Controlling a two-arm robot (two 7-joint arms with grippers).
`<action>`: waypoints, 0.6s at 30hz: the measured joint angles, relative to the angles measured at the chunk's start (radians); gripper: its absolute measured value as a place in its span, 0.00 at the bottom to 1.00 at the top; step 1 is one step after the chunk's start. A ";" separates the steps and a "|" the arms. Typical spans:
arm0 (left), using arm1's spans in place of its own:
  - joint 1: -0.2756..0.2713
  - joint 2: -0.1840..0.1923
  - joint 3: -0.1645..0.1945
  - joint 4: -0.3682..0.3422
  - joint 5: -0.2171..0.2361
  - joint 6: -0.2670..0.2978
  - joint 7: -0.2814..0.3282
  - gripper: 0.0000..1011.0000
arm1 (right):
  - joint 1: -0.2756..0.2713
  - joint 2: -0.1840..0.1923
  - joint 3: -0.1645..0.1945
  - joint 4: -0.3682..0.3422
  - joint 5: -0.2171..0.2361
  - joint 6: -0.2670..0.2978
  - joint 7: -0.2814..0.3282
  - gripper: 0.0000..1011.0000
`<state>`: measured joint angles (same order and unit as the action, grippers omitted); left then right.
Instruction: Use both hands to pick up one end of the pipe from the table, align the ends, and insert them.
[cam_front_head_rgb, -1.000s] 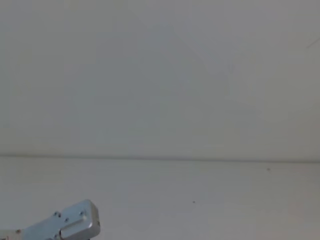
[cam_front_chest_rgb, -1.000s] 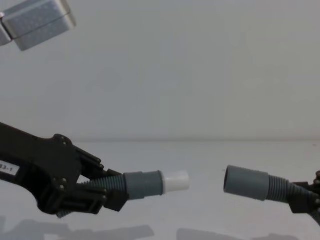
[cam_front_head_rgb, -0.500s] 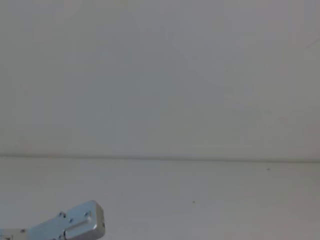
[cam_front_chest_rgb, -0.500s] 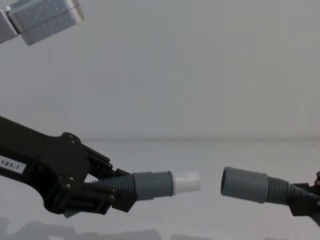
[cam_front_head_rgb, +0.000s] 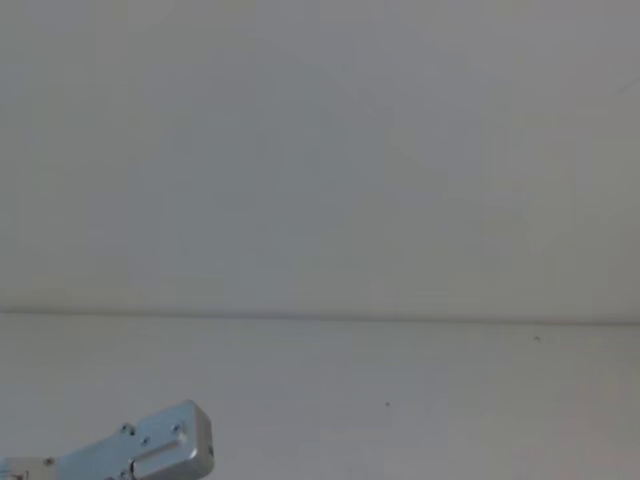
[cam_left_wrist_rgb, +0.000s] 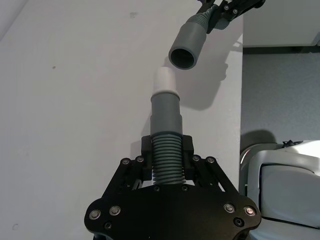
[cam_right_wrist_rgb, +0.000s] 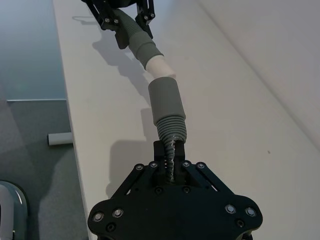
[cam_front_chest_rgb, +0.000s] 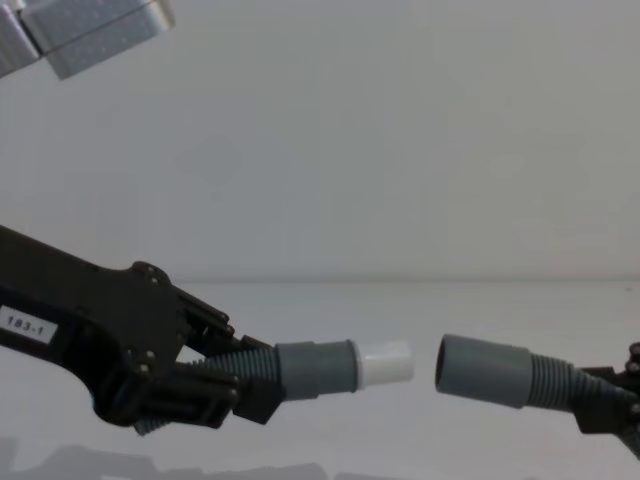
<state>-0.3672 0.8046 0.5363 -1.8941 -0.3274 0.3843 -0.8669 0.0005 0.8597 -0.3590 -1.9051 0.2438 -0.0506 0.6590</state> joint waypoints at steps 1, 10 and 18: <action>0.000 0.001 0.000 -0.001 -0.001 0.000 0.000 0.30 | 0.001 0.000 -0.002 0.000 0.000 0.000 -0.001 0.08; 0.003 0.014 0.002 -0.009 -0.014 0.003 0.002 0.30 | 0.012 -0.004 -0.011 0.007 0.005 0.008 -0.003 0.07; 0.006 0.026 0.003 -0.016 -0.026 0.005 0.005 0.30 | 0.023 -0.009 -0.020 0.017 0.008 0.019 -0.003 0.07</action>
<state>-0.3610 0.8310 0.5392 -1.9097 -0.3538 0.3898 -0.8617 0.0234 0.8508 -0.3786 -1.8880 0.2523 -0.0318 0.6558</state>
